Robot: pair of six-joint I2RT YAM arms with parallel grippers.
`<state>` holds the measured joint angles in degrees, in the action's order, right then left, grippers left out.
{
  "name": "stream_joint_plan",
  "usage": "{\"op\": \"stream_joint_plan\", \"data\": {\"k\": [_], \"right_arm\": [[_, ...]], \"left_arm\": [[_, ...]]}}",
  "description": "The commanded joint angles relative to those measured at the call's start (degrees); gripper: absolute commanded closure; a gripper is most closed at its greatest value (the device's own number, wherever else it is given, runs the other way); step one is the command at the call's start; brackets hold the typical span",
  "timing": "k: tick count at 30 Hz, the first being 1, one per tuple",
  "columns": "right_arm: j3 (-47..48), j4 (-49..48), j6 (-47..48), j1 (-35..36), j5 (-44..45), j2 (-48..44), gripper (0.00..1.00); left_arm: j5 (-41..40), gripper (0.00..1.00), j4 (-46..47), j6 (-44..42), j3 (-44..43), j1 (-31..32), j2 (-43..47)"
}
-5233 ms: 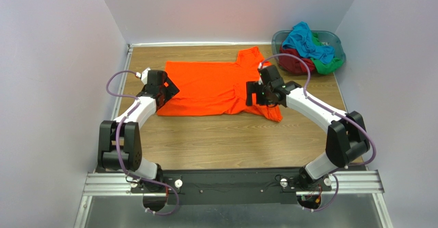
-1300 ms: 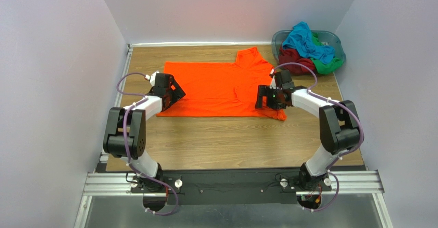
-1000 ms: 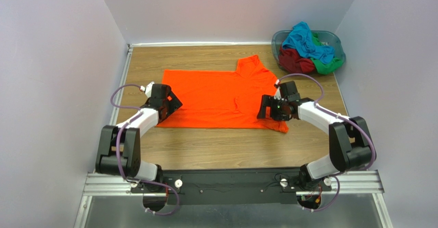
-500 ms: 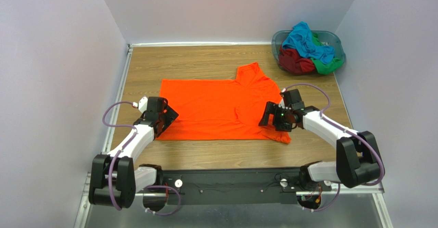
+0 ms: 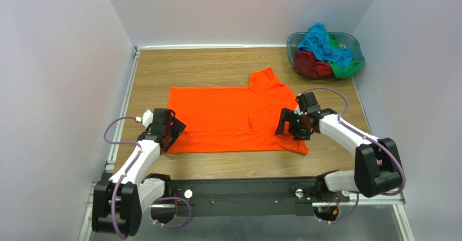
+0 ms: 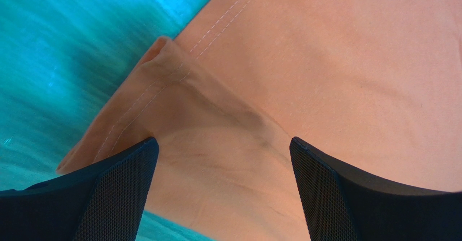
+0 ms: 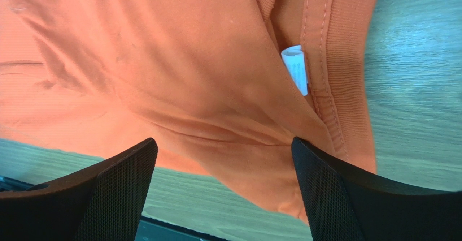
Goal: Fold and stack the t-shirts
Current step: Fold the tshirt
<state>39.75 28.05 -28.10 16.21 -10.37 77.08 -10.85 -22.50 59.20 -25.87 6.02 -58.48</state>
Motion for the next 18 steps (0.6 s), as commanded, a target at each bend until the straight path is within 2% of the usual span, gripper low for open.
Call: {"op": "stream_joint_plan", "data": {"k": [1,6,10,14,18], "right_arm": [[4.28,4.38,2.52,0.40,1.85,-2.63,0.00],[9.99,5.26,4.36,0.40,1.75,-3.60,0.00],[18.60,5.61,4.81,0.40,10.08,-4.83,0.00],[24.92,5.52,3.67,0.40,17.56,-5.45,0.00],[28.44,4.99,3.83,0.40,20.38,-3.44,0.00]], "left_arm": [[-1.53,0.02,-5.61,2.32,-0.58,0.04,3.19],[-4.97,0.02,-9.31,1.45,-7.59,0.04,7.84],[-7.85,0.02,-9.05,-2.32,-15.76,0.04,9.70],[-11.64,0.02,-6.25,-5.49,-20.88,-0.05,8.12],[-9.98,0.02,2.44,-11.20,-25.88,-0.65,0.94]]}}
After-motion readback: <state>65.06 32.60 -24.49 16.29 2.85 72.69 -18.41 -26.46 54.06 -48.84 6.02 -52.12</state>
